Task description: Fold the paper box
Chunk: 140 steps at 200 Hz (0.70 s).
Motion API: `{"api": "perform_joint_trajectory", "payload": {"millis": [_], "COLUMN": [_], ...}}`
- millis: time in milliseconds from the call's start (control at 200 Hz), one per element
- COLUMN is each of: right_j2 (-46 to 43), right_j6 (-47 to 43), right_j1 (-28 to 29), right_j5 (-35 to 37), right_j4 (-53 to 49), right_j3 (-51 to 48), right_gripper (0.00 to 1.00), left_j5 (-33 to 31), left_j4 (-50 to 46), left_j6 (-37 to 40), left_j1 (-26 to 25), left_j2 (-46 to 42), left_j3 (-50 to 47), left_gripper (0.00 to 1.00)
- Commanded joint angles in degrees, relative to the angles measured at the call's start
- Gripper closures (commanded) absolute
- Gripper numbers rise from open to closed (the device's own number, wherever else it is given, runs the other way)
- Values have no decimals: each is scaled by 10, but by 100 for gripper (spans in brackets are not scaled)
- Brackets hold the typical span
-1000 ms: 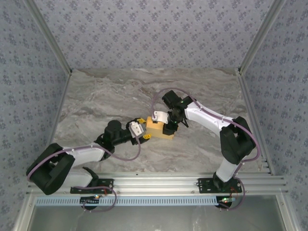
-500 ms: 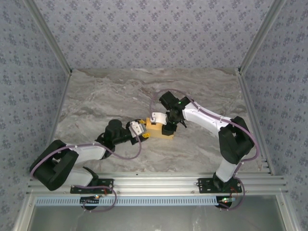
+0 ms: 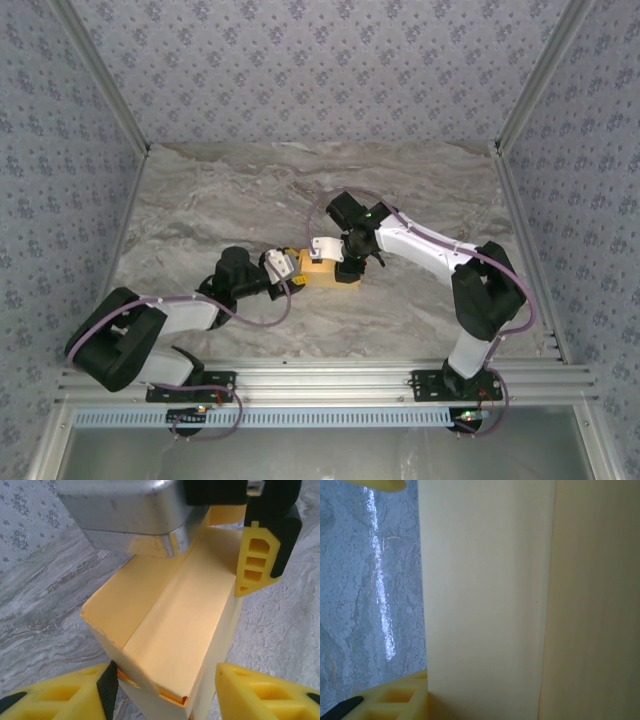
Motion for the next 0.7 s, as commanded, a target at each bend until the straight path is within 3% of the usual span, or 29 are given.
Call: {"api": "perform_joint_trajectory", "payload": {"millis": [0, 235, 405, 695], "right_j2": [42, 44, 43, 54], "right_j6": [-19, -28, -54, -71], "right_j1": [-8, -6, 8, 14], "right_j5": [23, 26, 73, 101], "right_j4": [-14, -10, 6, 30], "right_j3": [-12, -16, -35, -54], "right_gripper": [57, 57, 57, 56], "left_j5": [47, 45, 42, 58], "left_j4": [8, -12, -64, -42], "left_j6": [7, 35, 70, 76], "left_j1": [-6, -13, -12, 3], "left_j2": [-2, -1, 7, 36], "left_j3": [-1, -7, 12, 13], "left_gripper": [46, 49, 49, 49]}}
